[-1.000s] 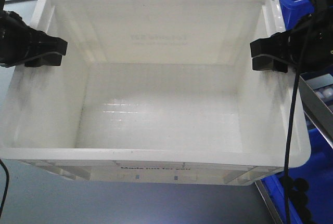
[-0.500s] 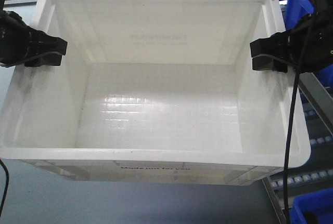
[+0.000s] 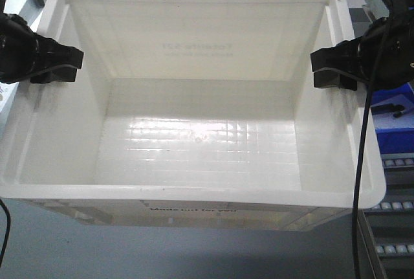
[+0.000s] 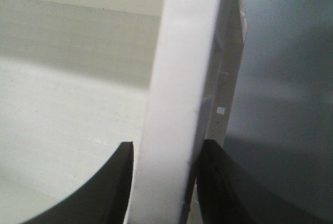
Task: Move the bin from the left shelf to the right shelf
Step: 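Keep the tote gripped while the base drives toward the other shelf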
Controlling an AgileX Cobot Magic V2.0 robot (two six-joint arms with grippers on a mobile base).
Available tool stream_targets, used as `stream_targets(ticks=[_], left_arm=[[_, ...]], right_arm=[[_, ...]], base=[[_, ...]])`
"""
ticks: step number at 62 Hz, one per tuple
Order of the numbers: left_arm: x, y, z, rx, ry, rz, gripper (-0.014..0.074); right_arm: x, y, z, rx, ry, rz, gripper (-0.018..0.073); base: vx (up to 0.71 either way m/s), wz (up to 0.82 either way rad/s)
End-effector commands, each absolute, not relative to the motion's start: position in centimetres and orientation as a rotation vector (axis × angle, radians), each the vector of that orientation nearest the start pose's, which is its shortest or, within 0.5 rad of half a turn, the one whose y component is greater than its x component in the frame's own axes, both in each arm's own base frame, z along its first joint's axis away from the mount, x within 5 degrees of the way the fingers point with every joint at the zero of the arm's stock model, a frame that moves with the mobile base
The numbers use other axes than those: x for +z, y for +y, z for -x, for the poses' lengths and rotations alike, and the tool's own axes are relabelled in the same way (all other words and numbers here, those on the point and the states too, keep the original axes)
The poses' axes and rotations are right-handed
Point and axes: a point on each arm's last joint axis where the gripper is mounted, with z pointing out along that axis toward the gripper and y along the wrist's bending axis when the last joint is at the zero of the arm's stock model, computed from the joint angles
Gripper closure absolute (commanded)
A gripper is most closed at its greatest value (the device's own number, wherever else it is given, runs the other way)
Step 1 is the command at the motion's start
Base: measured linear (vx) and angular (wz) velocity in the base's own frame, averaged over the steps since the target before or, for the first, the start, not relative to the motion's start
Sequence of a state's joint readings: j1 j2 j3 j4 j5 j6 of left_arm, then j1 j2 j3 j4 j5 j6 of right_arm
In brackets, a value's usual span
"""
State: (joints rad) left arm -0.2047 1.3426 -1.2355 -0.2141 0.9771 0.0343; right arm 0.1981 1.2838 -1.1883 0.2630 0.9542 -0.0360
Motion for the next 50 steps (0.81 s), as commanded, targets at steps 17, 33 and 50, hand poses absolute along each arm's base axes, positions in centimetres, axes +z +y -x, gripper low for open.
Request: stream_targets(ticks=[17,33,50], left_arm=[[37.55,-6.96,-26.21,-0.331,2.403,-0.24,0.0604],[37.55,-6.96,-26.21,-0.331,2.403,-0.24,0.0604],[37.55,-6.96,-26.21,-0.331,2.403,-0.24,0.0604]], right_arm=[[38.13,6.81,-24.71,0.375,2.349,0.246,0.0564],[38.13,6.81,-24.71,0.375,2.349,0.246,0.0564],[38.13,6.81,-24.71,0.375,2.349,0.246,0.0564]], base=[[0.27,0.3],[0.33,0.09],[0.38,-0.01]])
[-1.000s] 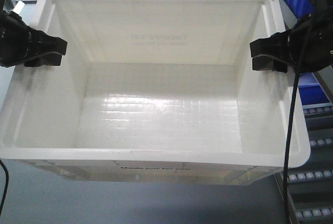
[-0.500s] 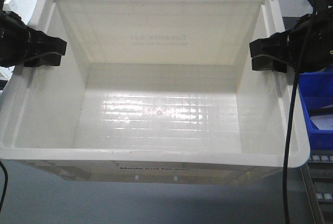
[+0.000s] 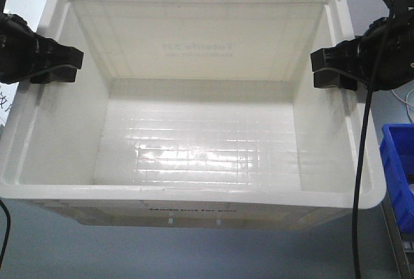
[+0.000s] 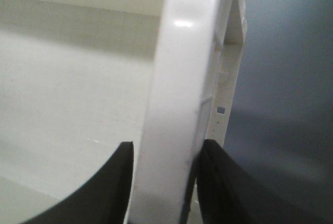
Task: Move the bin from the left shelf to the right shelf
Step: 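Keep the tote gripped while the base drives toward the other shelf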
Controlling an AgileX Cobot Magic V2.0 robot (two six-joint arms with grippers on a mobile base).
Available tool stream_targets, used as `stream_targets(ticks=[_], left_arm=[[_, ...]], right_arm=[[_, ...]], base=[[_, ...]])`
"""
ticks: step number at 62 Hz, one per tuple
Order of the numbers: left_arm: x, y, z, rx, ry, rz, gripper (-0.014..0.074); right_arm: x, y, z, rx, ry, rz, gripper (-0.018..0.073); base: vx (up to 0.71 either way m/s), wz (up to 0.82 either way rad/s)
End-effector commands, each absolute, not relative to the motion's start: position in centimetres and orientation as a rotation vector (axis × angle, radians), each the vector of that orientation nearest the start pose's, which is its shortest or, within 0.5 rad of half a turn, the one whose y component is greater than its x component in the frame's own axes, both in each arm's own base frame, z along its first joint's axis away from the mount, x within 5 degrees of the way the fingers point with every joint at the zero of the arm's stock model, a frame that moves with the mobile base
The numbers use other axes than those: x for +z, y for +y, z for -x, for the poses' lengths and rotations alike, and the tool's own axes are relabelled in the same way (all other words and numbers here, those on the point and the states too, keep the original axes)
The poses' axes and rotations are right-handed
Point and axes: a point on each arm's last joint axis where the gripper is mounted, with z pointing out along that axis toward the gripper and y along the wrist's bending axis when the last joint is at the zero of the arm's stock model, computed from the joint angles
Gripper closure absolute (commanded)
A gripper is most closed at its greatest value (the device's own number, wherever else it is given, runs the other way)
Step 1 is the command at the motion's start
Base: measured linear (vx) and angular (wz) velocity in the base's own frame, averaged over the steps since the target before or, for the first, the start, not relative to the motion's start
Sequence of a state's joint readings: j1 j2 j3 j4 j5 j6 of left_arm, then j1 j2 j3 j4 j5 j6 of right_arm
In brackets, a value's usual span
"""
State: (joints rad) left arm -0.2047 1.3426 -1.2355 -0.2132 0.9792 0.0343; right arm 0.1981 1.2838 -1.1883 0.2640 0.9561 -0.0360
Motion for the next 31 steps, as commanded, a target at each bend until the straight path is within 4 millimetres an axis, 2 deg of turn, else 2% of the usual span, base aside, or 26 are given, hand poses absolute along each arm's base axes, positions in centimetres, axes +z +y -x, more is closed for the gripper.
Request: stream_targets(ticks=[1,17,31], left_arm=[[37.55,-6.96,-26.21,-0.331,2.403,-0.24,0.0604],[37.55,-6.96,-26.21,-0.331,2.403,-0.24,0.0604],[37.53,-6.96,-26.24,-0.331,2.403,-0.24,0.0604]], right_arm=[[38.13,6.81,-24.71,0.375,2.349,0.246,0.0564],[38.13,6.81,-24.71,0.375,2.349,0.246,0.0564],[38.13,6.81,-24.71,0.375,2.349,0.246,0.0564]], base=[[0.38,0.01],[0.38,0.09],[0.37,0.39]])
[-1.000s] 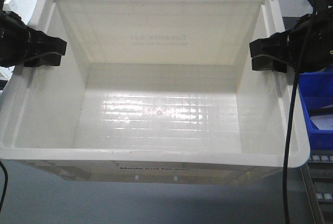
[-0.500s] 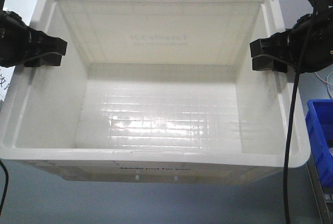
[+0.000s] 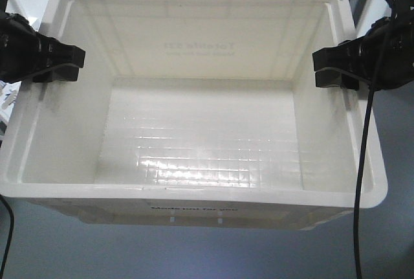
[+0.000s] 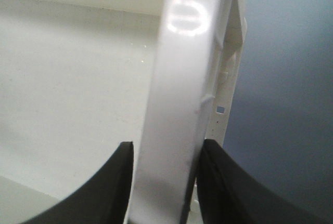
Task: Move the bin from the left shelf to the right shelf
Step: 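Keep the tote gripped while the base drives toward the other shelf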
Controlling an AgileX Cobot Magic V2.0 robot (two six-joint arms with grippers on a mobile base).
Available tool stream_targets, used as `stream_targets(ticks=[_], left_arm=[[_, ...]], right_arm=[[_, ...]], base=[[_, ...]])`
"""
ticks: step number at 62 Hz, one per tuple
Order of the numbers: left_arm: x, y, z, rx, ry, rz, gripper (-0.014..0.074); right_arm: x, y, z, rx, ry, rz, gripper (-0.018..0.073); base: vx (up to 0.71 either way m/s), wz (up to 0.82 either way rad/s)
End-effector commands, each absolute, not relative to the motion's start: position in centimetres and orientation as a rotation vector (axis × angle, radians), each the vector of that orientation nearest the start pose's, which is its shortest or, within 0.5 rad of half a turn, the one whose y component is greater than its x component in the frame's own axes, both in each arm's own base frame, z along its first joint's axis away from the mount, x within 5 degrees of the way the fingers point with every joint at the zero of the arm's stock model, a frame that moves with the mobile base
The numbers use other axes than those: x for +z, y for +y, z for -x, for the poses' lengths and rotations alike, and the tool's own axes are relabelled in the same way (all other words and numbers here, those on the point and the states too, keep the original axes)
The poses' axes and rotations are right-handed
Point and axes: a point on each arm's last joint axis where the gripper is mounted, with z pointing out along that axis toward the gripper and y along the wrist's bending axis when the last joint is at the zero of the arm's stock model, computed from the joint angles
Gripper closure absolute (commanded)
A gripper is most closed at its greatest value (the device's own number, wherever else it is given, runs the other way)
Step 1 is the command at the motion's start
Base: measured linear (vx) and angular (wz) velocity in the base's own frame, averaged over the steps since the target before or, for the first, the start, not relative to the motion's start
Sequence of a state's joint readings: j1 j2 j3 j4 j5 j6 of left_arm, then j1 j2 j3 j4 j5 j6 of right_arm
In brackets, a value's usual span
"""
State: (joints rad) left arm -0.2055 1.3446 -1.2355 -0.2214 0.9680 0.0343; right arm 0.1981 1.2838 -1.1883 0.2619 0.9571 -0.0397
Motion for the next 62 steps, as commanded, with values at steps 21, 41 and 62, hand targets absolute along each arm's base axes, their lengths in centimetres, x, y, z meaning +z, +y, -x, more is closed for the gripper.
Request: stream_targets(ticks=[21,41,62], left_arm=[[37.53,-6.96,-26.24,-0.331,2.403,-0.24,0.0604],[37.53,-6.96,-26.24,-0.331,2.403,-0.24,0.0604],[37.53,-6.96,-26.24,-0.331,2.403,-0.24,0.0604]], right_arm=[[38.13,6.8,-24.71,0.373,2.349,0.246,0.0564],[38.13,6.8,-24.71,0.373,2.349,0.246,0.0564],[38.13,6.8,-24.71,0.373,2.349,0.246,0.0564]], base=[[0.3,0.73],[0.2,0.63],[0.12,0.54]])
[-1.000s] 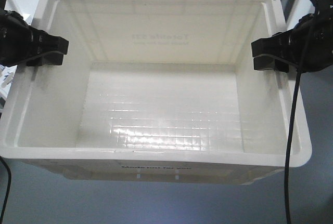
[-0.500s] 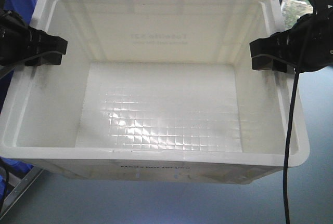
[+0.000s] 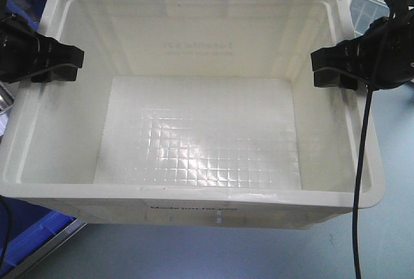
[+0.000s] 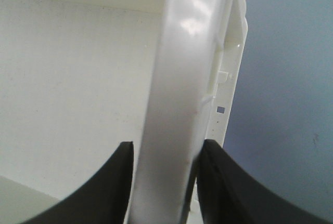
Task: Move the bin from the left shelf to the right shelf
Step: 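Keep the tote gripped while the base drives toward the other shelf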
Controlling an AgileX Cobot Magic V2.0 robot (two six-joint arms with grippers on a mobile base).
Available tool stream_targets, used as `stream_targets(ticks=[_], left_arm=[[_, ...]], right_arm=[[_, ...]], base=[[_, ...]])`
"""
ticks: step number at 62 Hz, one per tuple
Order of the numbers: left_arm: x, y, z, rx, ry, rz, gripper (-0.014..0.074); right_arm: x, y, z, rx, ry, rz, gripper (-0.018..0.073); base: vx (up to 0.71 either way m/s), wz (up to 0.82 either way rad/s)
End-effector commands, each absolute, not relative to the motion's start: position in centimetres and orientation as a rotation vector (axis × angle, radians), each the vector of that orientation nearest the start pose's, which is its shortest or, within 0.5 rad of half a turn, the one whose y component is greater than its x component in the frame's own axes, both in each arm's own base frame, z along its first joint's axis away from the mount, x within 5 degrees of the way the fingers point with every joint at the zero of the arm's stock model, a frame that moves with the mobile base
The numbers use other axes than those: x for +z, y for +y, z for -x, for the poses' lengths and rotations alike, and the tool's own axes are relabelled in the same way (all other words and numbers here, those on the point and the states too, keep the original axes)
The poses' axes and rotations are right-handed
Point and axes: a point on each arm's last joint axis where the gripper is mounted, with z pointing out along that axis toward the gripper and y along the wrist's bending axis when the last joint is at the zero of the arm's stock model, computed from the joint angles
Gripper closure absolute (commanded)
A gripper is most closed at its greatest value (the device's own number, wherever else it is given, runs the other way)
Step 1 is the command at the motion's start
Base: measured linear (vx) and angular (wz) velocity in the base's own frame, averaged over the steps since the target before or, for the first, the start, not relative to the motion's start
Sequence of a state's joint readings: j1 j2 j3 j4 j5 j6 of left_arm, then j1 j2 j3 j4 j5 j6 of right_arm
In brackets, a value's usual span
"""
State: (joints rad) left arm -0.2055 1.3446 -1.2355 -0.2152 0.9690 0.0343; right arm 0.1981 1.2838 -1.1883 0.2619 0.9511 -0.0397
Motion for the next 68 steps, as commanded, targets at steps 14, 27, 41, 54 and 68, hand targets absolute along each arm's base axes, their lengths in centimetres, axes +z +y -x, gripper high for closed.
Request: stream_targets(ticks=[14,27,41,54,68], left_arm=[[37.53,-6.96,-26.24,-0.331,2.403,-0.24,0.0604],[37.53,-6.96,-26.24,-0.331,2.403,-0.24,0.0604],[37.53,-6.96,-26.24,-0.331,2.403,-0.24,0.0604],[37.53,-6.96,-26.24,-0.331,2.403,-0.24,0.0604],[37.53,-6.96,-26.24,-0.331,2.403,-0.24,0.0604]], right_arm=[[38.13,6.8,-24.71,0.373,2.349,0.246,0.0564],[38.13,6.8,-24.71,0.373,2.349,0.246,0.0564],[38.13,6.8,-24.71,0.373,2.349,0.246,0.0564],[38.14,6.8,-24.72,0.373,2.348,0.246,0.0564],[38.14,6.8,-24.72,0.373,2.348,0.246,0.0564]], base=[[0.08,0.57],[0.04,0.58],[0.02,0.55],[0.02,0.49],[0.03,0.4]])
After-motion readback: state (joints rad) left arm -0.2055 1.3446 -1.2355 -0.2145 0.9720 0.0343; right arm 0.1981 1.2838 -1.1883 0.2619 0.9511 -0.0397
